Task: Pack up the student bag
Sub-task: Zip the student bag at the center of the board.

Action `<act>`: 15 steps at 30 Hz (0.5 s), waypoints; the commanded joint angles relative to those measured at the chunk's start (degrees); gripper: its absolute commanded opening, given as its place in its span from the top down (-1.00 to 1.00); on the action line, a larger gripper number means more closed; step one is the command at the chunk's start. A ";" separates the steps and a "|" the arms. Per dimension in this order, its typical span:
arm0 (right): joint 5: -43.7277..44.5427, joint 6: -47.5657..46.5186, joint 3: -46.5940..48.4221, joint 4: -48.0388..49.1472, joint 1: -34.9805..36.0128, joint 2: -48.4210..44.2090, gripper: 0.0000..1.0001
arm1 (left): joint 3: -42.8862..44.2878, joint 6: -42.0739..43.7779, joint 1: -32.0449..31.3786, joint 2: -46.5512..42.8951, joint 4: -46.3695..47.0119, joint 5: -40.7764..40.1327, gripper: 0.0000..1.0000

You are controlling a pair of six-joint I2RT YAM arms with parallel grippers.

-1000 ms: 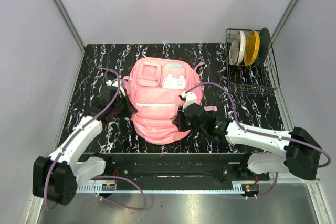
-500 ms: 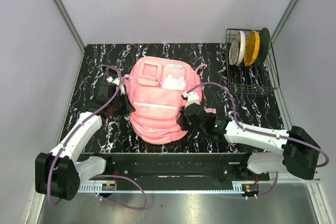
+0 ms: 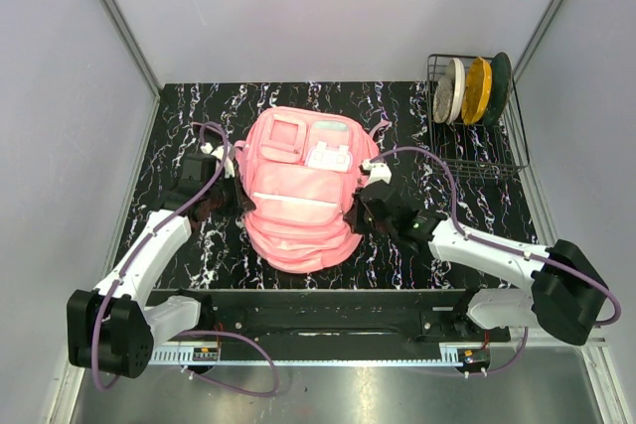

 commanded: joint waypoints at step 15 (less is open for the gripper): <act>4.49 -2.23 4.69 2.74 -5.74 6.74 1.00 | 1.87 3.96 1.58 -0.49 2.49 2.92 1.00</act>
